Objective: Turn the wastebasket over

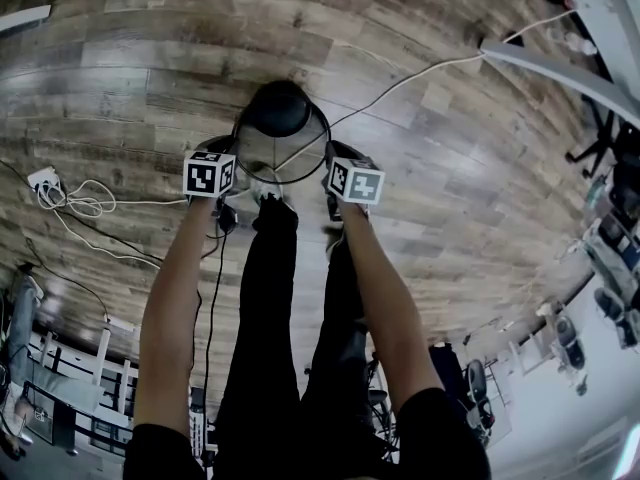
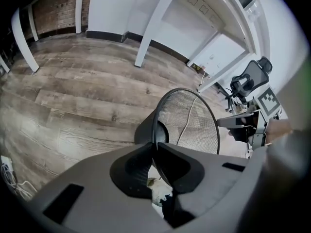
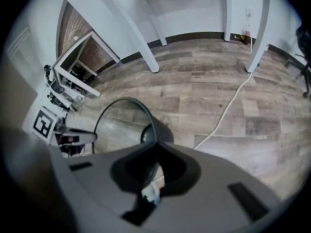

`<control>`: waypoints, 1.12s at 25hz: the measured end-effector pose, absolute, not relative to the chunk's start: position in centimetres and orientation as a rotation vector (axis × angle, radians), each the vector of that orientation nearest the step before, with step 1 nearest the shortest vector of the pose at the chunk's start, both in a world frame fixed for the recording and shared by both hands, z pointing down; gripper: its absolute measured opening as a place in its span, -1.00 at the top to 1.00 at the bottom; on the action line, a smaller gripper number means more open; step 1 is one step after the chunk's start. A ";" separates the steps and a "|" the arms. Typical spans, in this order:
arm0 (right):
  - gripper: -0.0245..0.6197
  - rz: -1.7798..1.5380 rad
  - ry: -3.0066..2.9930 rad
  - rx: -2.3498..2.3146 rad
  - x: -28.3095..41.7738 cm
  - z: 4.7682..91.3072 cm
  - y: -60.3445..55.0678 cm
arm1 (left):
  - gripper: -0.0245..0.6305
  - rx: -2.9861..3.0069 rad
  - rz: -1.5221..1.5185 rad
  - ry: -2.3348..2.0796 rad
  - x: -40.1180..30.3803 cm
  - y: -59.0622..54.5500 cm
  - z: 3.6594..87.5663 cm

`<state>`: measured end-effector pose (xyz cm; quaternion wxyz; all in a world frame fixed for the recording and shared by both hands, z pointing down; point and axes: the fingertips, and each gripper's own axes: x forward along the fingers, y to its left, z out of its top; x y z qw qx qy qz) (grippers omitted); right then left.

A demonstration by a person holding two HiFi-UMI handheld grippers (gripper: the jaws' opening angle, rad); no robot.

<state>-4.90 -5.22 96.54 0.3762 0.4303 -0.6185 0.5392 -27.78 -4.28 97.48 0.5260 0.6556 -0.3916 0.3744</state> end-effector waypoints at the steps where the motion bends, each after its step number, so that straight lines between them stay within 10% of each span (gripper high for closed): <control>1: 0.80 1.381 -1.583 1.104 -5.0 96.6 -5.4 | 0.74 1.568 0.889 -0.936 -27.9 -4.4 97.6; 28: 0.80 1.266 -1.642 1.129 -5.6 91.4 -8.0 | 0.54 1.447 0.701 -1.084 -30.0 -4.0 93.1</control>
